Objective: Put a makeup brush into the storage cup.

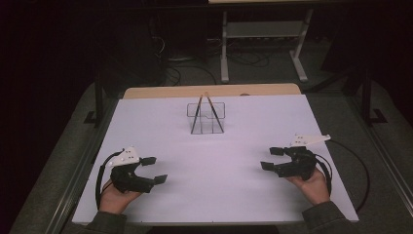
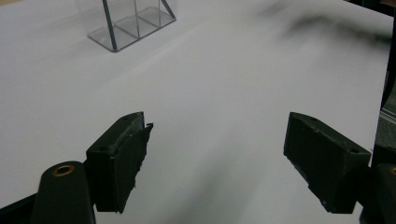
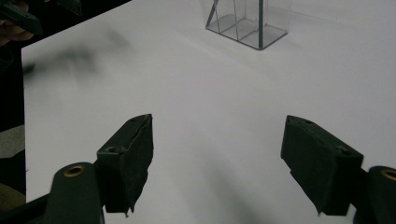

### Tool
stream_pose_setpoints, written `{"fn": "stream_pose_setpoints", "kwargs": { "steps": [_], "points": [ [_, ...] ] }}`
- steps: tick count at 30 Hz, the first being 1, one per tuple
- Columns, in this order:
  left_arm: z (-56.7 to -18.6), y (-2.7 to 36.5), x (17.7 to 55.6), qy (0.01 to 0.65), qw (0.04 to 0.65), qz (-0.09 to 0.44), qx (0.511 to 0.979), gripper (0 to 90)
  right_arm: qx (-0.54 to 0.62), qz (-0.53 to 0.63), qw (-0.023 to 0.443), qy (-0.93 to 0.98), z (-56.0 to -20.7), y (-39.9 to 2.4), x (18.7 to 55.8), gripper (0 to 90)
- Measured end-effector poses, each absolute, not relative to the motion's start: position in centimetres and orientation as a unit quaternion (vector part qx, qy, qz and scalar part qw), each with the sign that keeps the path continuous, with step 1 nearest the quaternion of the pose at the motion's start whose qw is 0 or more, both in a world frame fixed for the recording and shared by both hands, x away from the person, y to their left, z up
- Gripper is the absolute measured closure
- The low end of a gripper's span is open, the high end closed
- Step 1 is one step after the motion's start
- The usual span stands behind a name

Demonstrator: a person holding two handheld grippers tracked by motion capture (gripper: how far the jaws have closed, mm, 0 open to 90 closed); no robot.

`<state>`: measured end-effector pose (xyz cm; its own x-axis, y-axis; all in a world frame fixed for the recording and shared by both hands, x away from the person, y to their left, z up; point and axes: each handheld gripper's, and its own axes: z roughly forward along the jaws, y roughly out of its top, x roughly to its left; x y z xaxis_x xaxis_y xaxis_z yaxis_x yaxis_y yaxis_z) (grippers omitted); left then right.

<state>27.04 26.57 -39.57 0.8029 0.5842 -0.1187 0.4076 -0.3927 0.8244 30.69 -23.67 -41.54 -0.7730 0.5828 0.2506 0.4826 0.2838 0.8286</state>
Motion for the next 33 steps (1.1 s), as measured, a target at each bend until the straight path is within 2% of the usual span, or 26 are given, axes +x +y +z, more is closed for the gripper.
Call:
{"fn": "stream_pose_setpoints", "kwargs": {
  "steps": [33],
  "points": [
    [-40.2,26.3,26.8,0.298,0.454,0.085,0.835,20.5,0.34,0.506,0.05,0.791,-42.6,-24.7,29.2,21.5]
  ]
}}
